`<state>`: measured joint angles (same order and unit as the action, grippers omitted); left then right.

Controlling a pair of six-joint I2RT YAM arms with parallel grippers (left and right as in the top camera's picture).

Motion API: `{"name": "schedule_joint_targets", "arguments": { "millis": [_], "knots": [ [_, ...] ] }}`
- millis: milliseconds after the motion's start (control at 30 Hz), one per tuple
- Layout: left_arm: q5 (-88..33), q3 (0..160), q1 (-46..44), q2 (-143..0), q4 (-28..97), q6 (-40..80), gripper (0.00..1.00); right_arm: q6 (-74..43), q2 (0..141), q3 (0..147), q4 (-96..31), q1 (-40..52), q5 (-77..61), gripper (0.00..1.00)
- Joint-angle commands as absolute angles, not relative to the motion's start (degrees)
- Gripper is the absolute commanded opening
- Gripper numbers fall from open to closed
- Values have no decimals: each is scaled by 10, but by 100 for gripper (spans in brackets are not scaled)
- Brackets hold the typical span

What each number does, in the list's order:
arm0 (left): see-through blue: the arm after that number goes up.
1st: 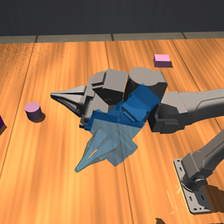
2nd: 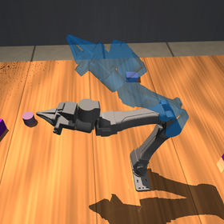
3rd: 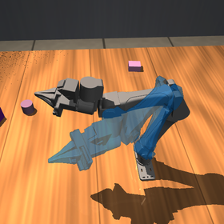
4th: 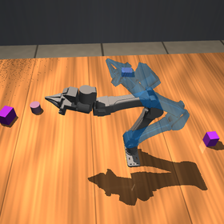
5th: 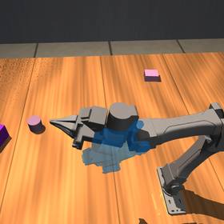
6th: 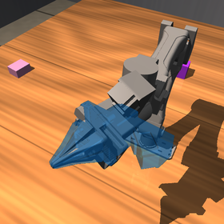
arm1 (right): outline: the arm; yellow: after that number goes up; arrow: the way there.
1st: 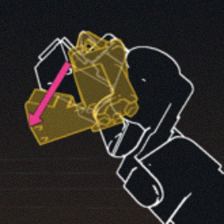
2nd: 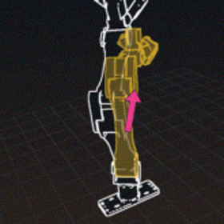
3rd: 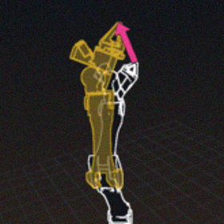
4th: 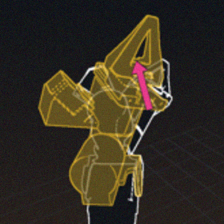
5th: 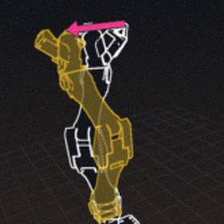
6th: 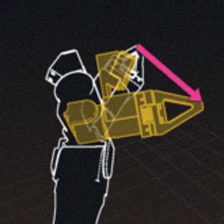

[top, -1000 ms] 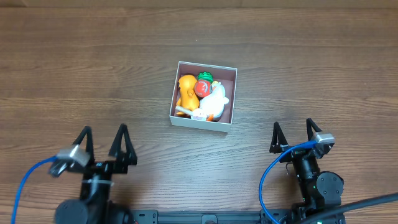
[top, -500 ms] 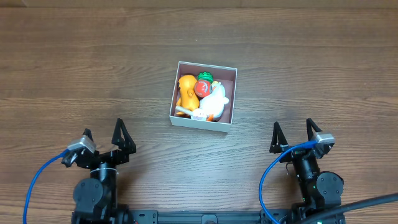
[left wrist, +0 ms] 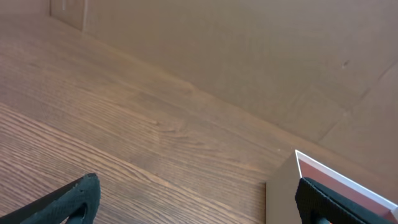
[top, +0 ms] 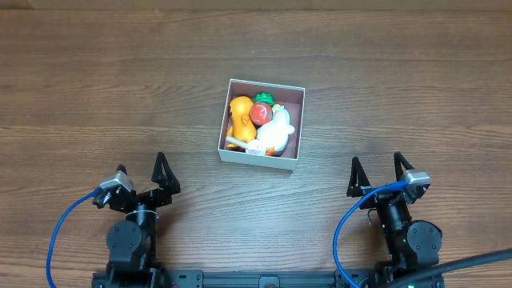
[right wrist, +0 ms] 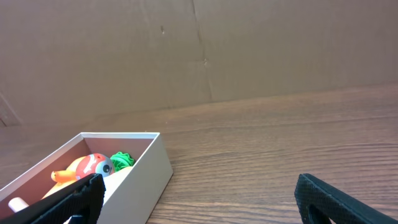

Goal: Pack container

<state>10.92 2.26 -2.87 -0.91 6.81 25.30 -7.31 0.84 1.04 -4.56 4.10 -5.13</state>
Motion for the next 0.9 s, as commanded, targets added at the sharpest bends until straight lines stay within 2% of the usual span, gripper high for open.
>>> {"name": "schedule_joint_targets", "arguments": {
  "millis": [0,400,867],
  "knots": [
    [98,8,-25,-2,42,195,100,-75,2,4,-43,37,-52,100],
    [90,2,-25,-2,31,5,100,-75,2,4,-43,37,-52,100],
    [90,3,-26,-2,32,11,100,-75,2,4,-43,37,-52,100]
  ]
}}
